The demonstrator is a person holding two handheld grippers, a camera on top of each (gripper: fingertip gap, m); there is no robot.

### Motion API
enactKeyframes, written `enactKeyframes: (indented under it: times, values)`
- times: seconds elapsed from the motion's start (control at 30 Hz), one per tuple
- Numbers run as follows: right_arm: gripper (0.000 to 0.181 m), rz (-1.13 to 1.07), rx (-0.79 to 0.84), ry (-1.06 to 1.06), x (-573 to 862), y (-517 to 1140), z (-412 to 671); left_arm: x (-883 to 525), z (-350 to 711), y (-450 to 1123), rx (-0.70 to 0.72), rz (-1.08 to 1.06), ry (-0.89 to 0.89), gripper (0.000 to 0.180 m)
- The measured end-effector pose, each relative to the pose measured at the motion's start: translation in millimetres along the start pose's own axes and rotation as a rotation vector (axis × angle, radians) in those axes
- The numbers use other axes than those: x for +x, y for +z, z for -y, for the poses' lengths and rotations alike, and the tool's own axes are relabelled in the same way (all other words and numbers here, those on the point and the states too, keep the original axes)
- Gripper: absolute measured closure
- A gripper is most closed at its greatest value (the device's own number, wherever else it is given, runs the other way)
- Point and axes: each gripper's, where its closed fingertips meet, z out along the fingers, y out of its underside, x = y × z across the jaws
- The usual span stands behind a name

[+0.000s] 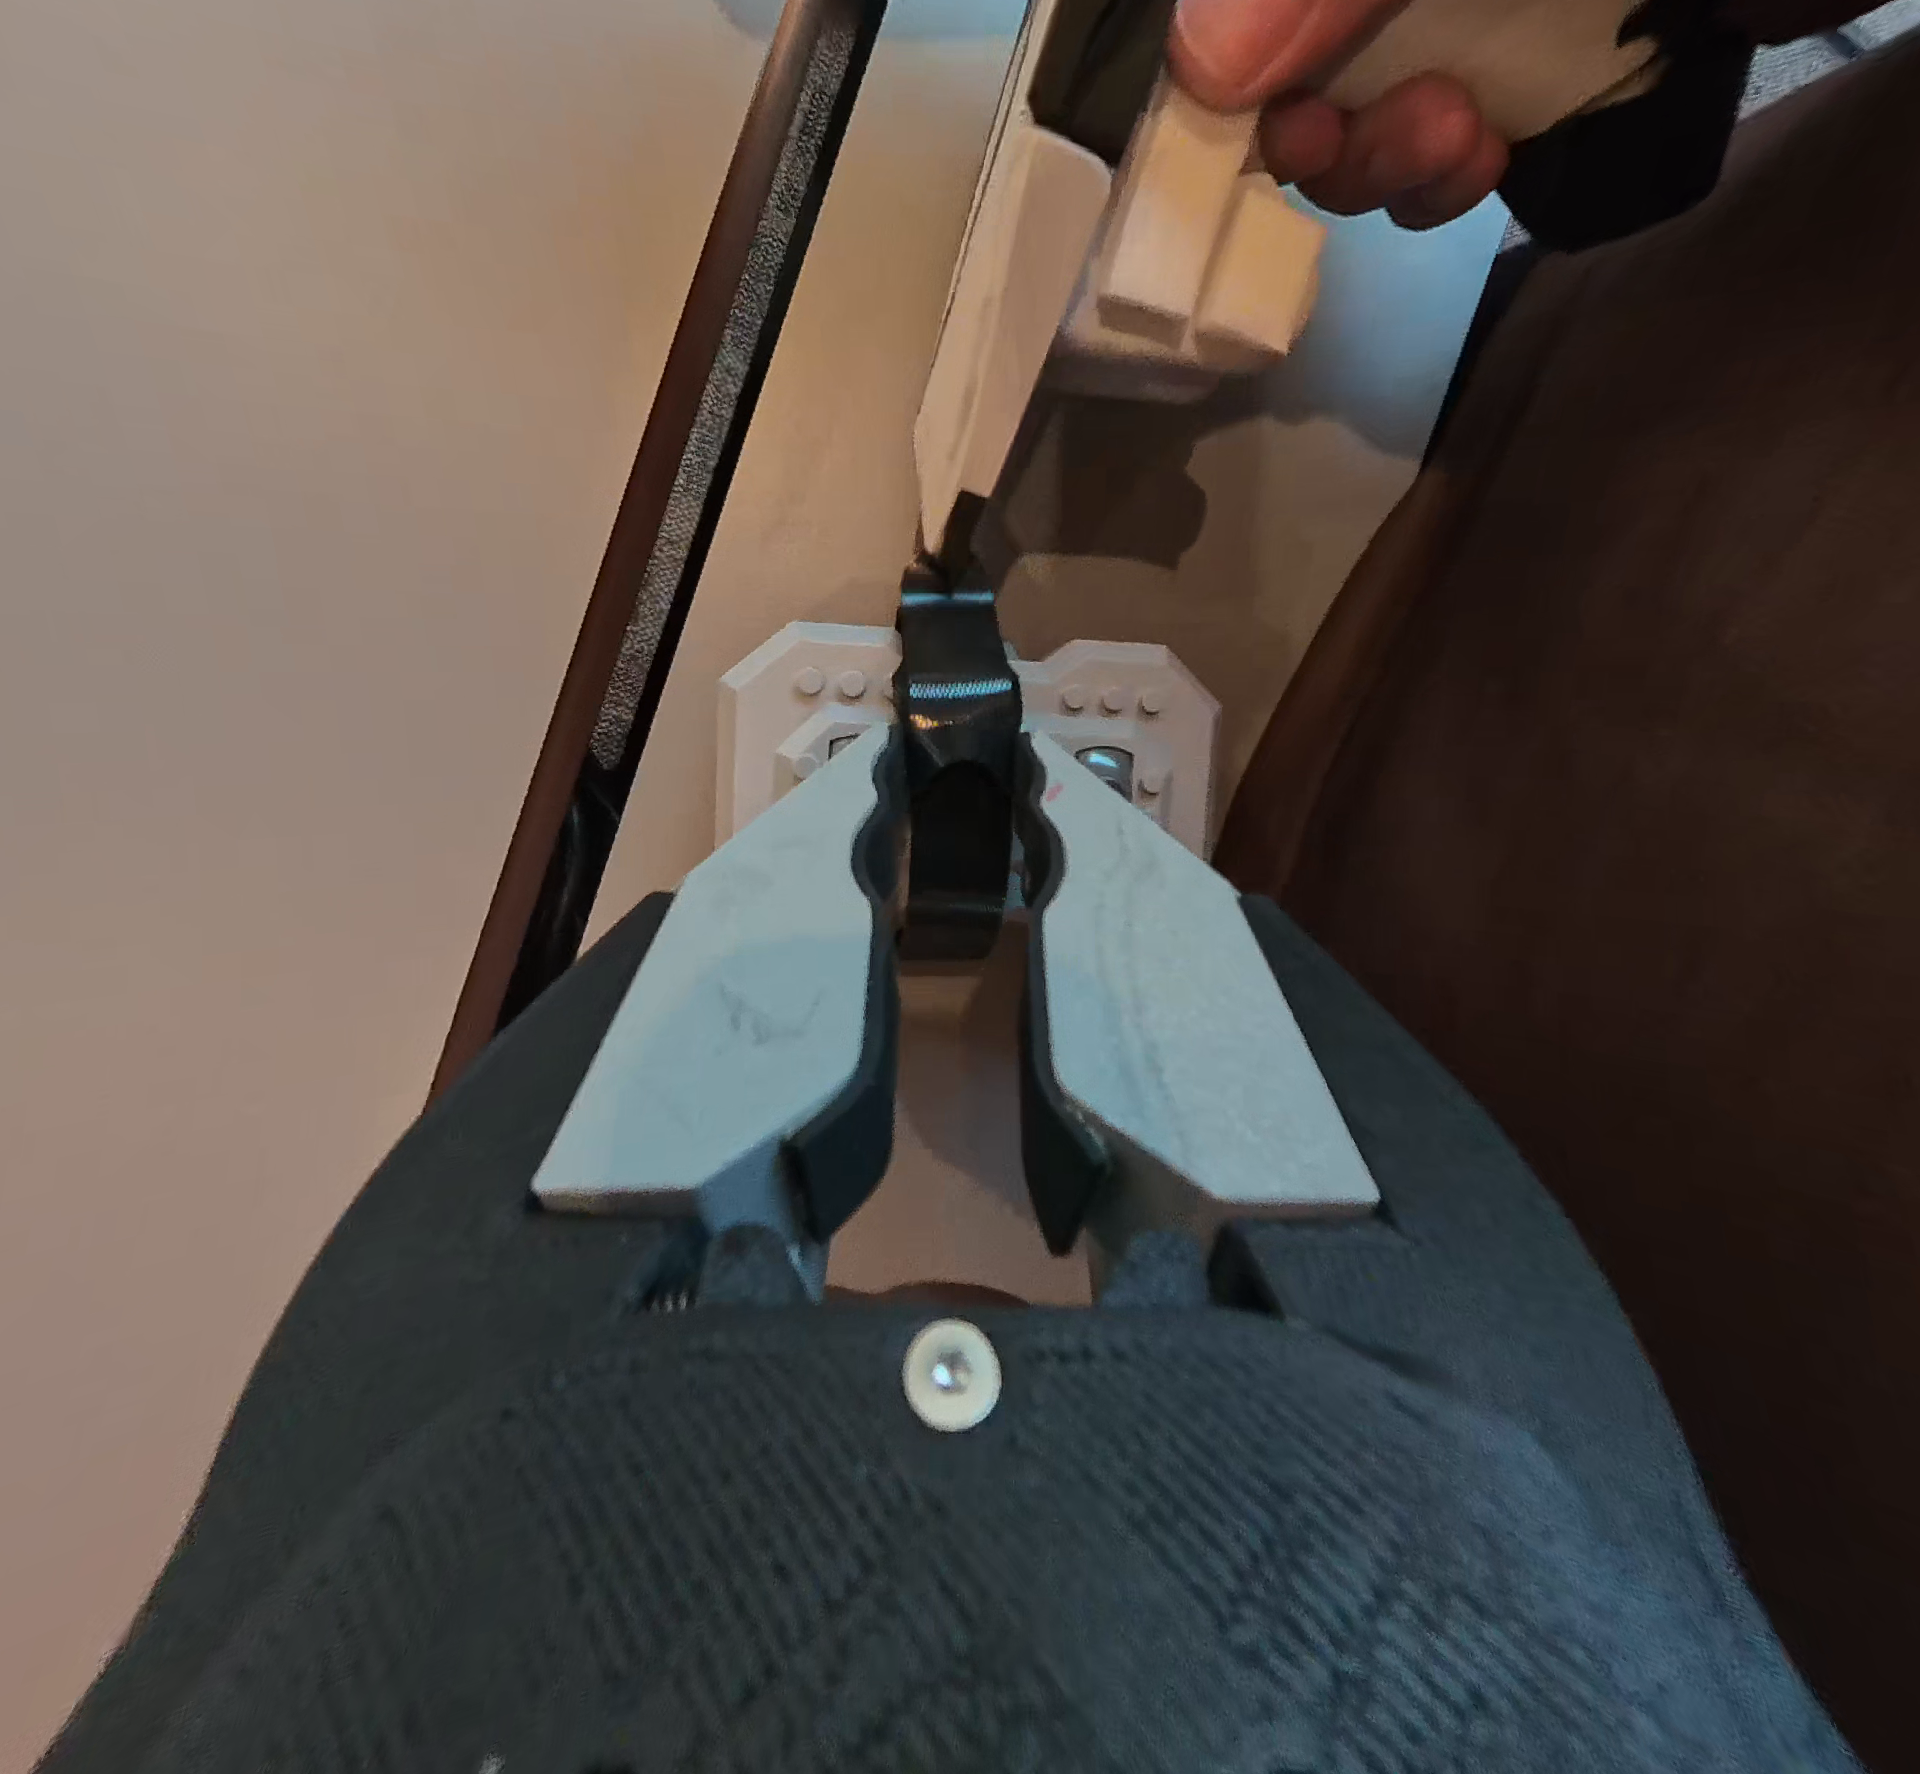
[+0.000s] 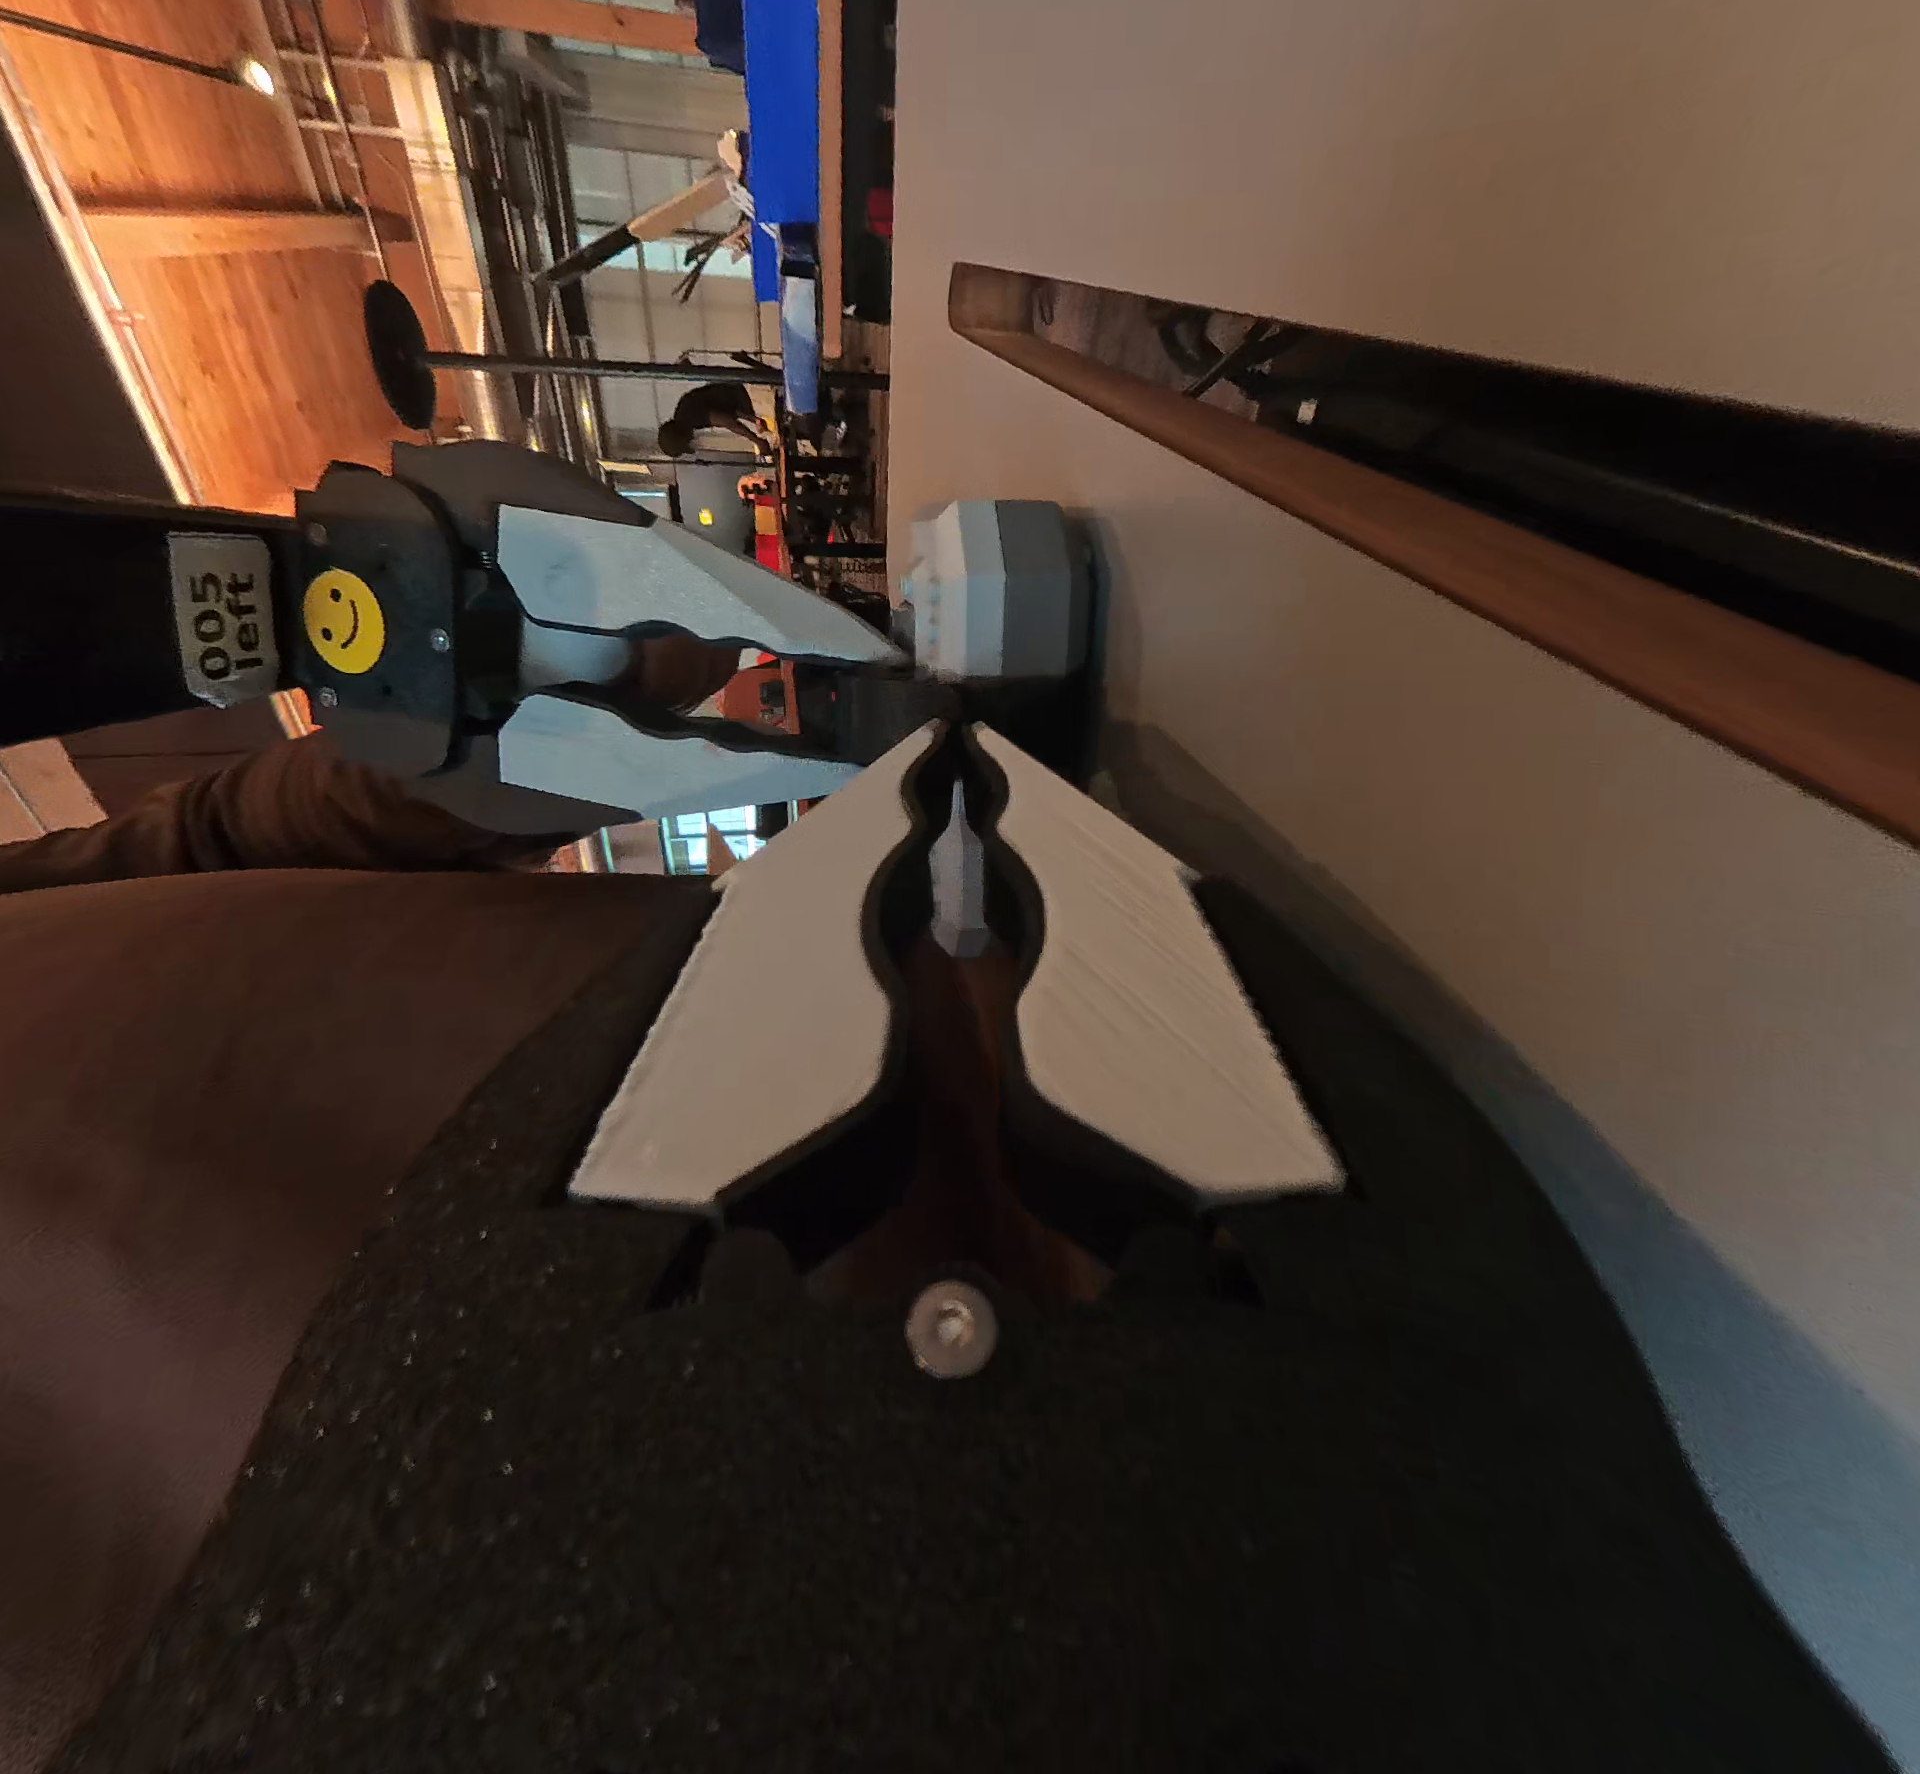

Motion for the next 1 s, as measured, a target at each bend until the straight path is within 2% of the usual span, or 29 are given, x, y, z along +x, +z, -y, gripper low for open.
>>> enactKeyframes:
  times: [0.33,0.63,0.73,0.9,1.0]
  values:
    - [0.181,-0.034,0.001,-0.055,-9,-8,1,1,4,1,0.007,-0.003,-0.011,0.162]
    - [0.181,0.066,-0.007,-0.131,-55,-6,5,0,7,2,0.015,0.002,-0.035,0.160]
    - [0.181,0.073,-0.022,-0.153,-68,1,5,0,12,1,0.032,0.012,-0.045,0.156]
    - [0.181,0.078,-0.019,-0.145,-69,7,9,-4,10,-5,0.036,0.035,-0.064,0.133]
    - [0.181,0.060,-0.042,-0.165,-69,11,5,-2,3,-9,0.039,0.039,-0.079,0.135]
